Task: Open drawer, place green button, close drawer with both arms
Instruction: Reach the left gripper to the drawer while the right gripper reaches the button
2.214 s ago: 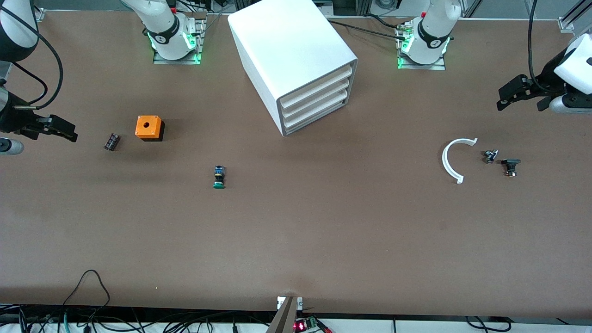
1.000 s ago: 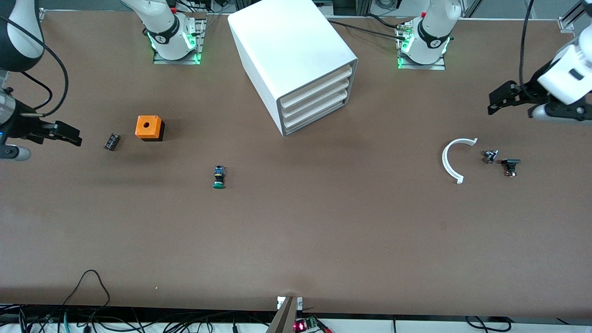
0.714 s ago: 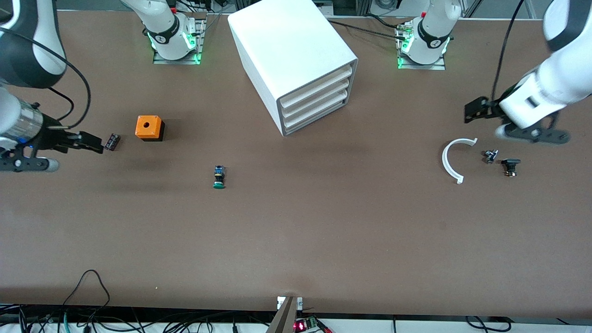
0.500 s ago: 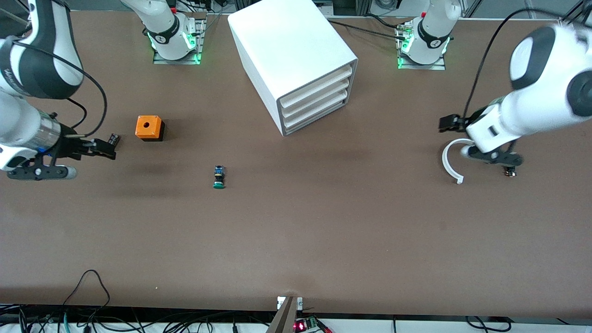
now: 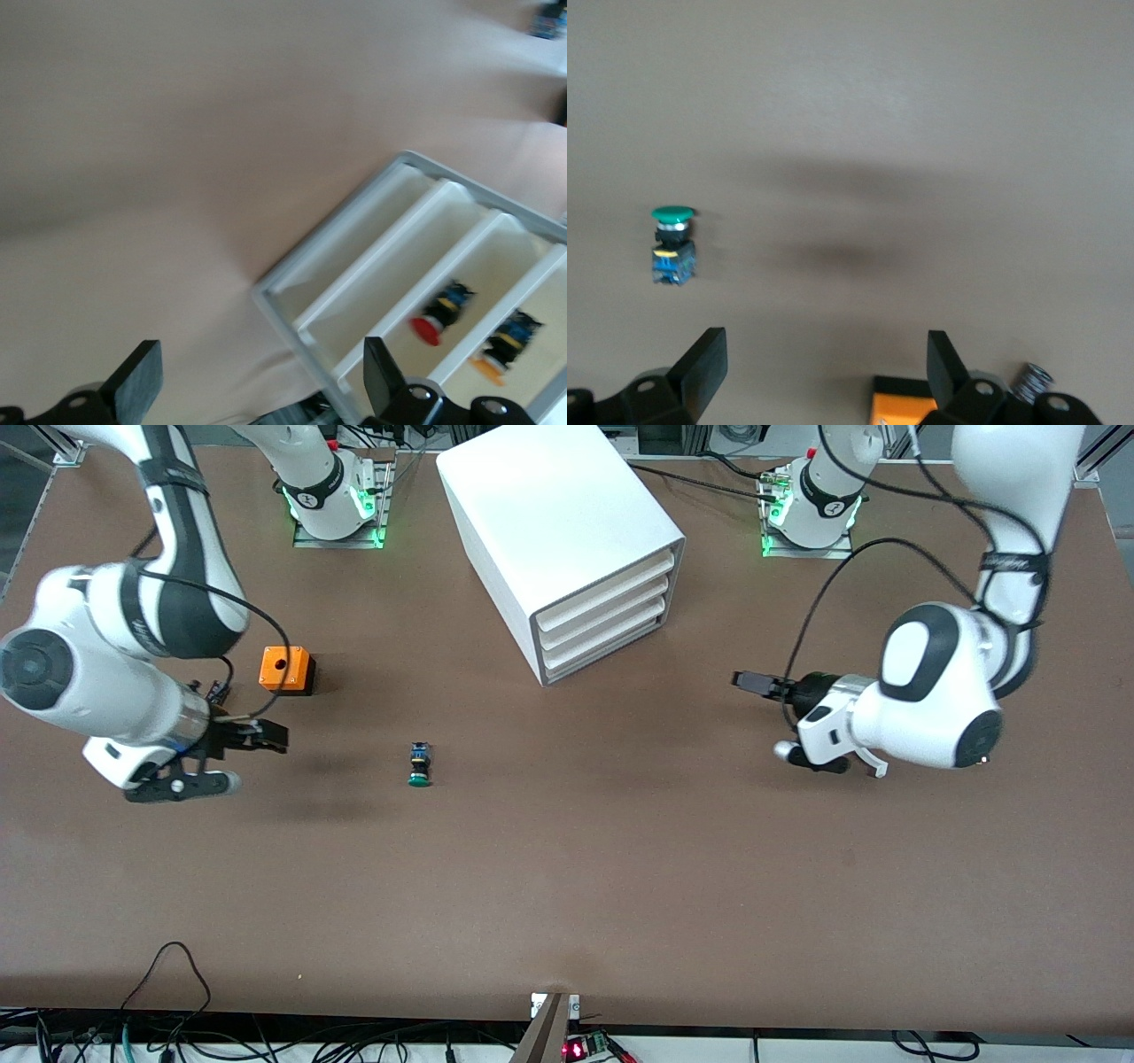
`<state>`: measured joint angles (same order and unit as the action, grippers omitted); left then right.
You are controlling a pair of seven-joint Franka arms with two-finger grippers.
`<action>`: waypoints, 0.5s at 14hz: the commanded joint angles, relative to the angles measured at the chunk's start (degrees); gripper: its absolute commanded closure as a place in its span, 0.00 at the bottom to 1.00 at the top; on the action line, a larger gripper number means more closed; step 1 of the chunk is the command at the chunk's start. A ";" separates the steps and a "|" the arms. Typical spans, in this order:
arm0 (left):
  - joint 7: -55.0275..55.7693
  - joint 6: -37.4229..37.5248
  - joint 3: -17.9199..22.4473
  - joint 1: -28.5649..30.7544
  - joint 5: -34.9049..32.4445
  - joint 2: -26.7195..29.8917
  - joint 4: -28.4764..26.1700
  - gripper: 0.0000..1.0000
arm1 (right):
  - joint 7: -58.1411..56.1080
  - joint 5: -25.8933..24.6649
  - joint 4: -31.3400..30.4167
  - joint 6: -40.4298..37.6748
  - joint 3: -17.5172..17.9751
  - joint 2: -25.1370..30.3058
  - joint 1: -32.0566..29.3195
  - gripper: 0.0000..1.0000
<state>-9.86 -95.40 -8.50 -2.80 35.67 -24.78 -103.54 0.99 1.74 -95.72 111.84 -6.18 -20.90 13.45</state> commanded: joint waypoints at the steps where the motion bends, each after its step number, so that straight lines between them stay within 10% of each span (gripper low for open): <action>1: -12.42 -3.99 0.07 -1.93 11.40 -1.84 -7.18 0.00 | 9.35 0.72 -1.66 3.81 -0.32 -1.07 5.25 0.00; 7: -20.54 -13.74 -7.84 -4.14 23.20 -4.83 -16.42 0.00 | 13.34 0.63 -2.54 5.93 1.35 -5.37 10.28 0.00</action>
<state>-27.35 -105.41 -14.39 -6.31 55.30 -30.25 -116.34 14.16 1.79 -97.53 116.81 -5.57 -25.52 23.58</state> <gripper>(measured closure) 0.000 0.000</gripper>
